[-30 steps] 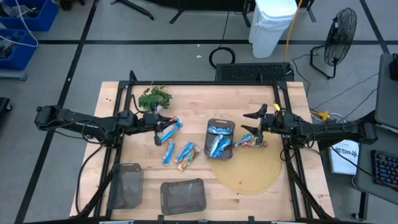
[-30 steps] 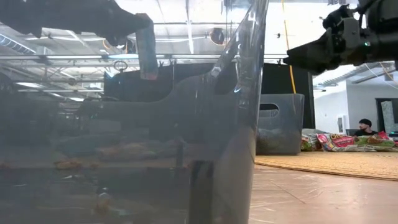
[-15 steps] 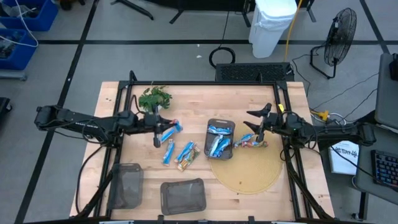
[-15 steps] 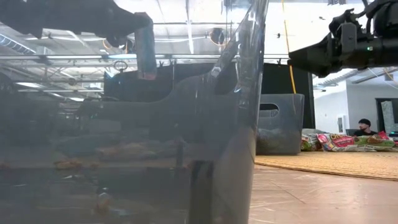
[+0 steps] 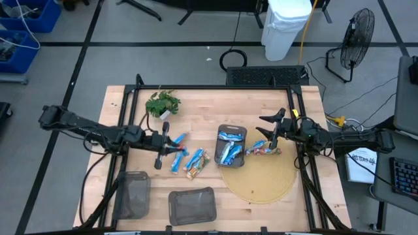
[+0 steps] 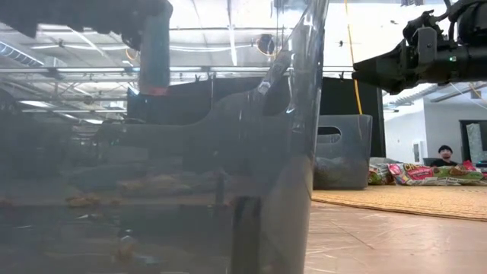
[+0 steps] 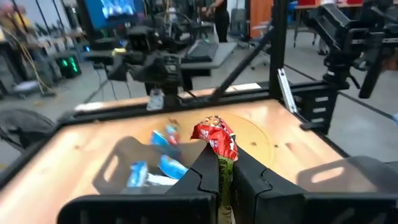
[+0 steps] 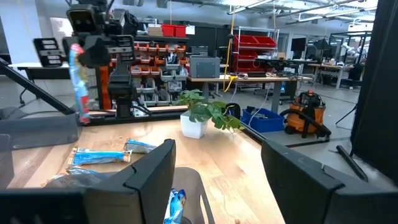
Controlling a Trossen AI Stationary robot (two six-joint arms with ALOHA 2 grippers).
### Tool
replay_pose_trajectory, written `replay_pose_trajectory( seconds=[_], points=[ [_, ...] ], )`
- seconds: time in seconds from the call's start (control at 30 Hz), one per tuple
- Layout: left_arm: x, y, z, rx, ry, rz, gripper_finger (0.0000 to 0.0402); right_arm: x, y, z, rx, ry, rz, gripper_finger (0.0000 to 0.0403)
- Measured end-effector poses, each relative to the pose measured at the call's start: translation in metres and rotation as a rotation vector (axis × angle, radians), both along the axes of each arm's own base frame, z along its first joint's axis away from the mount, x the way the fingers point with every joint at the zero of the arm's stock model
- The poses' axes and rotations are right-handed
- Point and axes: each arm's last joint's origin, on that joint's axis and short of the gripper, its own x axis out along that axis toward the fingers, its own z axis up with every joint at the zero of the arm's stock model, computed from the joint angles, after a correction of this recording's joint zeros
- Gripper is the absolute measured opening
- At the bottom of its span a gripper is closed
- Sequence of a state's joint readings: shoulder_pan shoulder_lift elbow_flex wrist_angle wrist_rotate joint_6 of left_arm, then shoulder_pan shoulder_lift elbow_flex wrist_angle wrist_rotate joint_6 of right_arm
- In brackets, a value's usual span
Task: Pick and place Granola Bars by type
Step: Put the bottom red granola bar into the bottom right black bin
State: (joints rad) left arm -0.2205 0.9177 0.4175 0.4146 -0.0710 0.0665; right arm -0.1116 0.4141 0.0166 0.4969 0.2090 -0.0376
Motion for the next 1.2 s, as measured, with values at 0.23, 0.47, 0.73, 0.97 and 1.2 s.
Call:
replay_pose_trajectory(
  seconds=[0.23, 0.47, 0.73, 0.97, 1.2],
  points=[
    [0.022, -0.034, 0.022, -0.011, 0.097, -0.076, 0.0015, 0.0, 0.0, 0.0, 0.0, 0.0, 0.0, 0.0228],
    [0.057, -0.067, 0.049, -0.051, 0.411, 0.032, 0.0015, 0.0, 0.0, 0.0, 0.0, 0.0, 0.0, 0.0228],
    [0.086, -0.11, 0.08, -0.156, 0.596, -0.126, 0.0021, 0.0, 0.0, 0.0, 0.0, 0.0, 0.0, 0.0228],
    [0.102, -0.131, 0.081, -0.227, 0.788, -0.152, 0.0014, 0.0, 0.0, 0.0, 0.0, 0.0, 0.0, 0.0228],
    [0.13, -0.138, 0.039, -0.253, 0.981, -0.216, 0.0014, 0.0, 0.0, 0.0, 0.0, 0.001, 0.001, 0.0228]
  ],
)
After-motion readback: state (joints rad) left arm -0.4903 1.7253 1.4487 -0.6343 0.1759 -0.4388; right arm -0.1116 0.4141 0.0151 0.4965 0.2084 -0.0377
